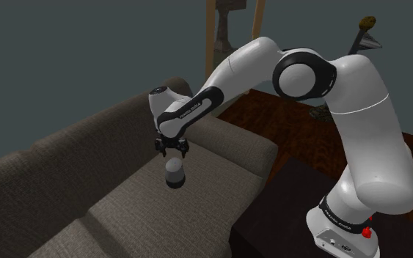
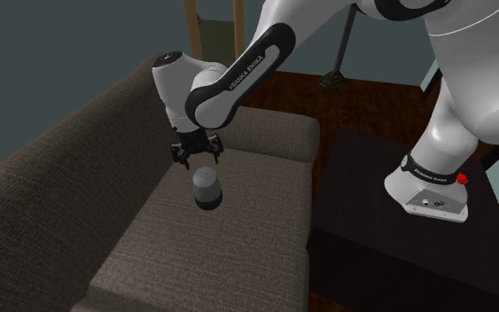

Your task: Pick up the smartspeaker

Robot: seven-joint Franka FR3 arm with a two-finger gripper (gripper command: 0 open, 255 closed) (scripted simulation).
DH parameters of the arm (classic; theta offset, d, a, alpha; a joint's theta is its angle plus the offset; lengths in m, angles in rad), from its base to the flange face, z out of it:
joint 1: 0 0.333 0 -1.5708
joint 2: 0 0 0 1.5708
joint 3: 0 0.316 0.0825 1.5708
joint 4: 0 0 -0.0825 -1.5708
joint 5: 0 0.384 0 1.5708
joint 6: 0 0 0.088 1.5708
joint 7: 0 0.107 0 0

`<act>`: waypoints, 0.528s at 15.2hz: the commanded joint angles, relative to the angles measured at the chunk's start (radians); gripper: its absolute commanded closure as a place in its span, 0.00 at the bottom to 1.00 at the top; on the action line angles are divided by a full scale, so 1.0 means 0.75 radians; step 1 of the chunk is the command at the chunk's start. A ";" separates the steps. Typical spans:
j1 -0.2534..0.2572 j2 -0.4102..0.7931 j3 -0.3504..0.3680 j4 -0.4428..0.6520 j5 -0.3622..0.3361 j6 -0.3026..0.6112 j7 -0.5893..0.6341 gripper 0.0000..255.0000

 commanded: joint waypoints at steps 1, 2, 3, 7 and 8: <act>0.003 0.021 -0.005 0.002 -0.005 0.020 0.006 0.00; 0.005 0.033 -0.007 0.003 -0.007 0.030 0.008 0.00; 0.006 0.046 -0.009 0.005 -0.010 0.041 0.010 0.00; 0.011 0.078 -0.015 0.010 -0.017 0.069 0.014 0.00; 0.010 0.078 -0.015 0.011 -0.017 0.068 0.013 1.00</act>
